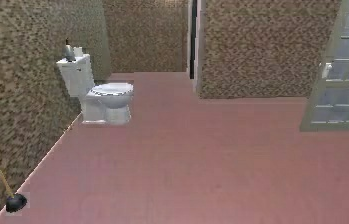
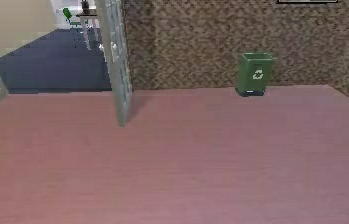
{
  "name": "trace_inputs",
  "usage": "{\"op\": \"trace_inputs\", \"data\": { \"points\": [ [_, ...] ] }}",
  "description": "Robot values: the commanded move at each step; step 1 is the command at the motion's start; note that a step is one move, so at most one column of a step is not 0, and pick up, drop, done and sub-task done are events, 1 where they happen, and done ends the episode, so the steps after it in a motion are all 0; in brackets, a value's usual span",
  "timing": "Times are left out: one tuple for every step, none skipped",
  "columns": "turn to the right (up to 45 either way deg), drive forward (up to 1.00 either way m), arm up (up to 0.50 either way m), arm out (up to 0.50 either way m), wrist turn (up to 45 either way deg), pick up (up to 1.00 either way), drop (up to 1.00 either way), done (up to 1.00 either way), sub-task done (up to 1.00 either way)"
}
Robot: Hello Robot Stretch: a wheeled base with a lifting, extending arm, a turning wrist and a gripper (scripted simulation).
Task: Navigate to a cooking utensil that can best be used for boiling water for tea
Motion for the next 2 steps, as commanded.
{"op": "trace_inputs", "data": {
  "points": [
    [0.0,1.0,0.0,0.0,0.0,0.0,0.0,0.0,0.0],
    [0.0,1.0,0.0,0.0,0.0,0.0,0.0,0.0,0.0]
  ]
}}
